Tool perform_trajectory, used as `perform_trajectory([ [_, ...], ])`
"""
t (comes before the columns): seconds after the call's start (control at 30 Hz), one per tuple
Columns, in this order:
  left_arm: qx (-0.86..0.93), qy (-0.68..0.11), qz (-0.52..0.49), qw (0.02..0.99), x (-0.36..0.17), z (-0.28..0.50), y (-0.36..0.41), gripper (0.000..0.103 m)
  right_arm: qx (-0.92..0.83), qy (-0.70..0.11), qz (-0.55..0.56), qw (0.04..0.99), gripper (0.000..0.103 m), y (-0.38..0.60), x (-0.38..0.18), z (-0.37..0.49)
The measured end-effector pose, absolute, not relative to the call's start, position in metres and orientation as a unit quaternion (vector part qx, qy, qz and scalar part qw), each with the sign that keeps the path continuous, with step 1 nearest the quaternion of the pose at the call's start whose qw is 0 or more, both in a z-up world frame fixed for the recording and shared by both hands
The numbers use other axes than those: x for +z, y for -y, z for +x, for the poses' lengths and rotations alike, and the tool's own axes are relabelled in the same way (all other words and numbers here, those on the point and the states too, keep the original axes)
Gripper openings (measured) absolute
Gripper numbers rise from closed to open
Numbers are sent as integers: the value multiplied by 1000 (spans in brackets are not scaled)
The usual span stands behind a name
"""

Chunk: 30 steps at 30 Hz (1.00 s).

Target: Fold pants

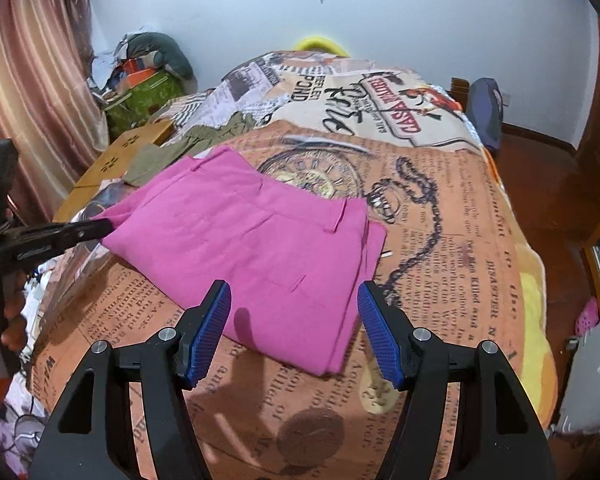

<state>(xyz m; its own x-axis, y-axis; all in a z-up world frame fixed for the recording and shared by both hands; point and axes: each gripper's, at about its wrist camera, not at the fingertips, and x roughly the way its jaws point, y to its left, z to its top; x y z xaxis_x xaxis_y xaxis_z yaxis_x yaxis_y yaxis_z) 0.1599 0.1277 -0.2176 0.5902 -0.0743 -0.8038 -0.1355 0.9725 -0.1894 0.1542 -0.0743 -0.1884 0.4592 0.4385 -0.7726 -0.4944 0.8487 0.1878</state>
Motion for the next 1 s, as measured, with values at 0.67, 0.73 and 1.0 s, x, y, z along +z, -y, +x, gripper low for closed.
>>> perform_trajectory([
  [0.67,39,-438,-39,897,-196,152,-123,3,286,-459,-13,841,62,80,-193,168],
  [0.73,12,-433,-31,901,-186,167,-114,11,292,-451,-18,843,62,73,-187,175],
  [1.0,-70,-457,-30,886,-197,236,-83,41,327,-449,-43,831,62,34,-193,205],
])
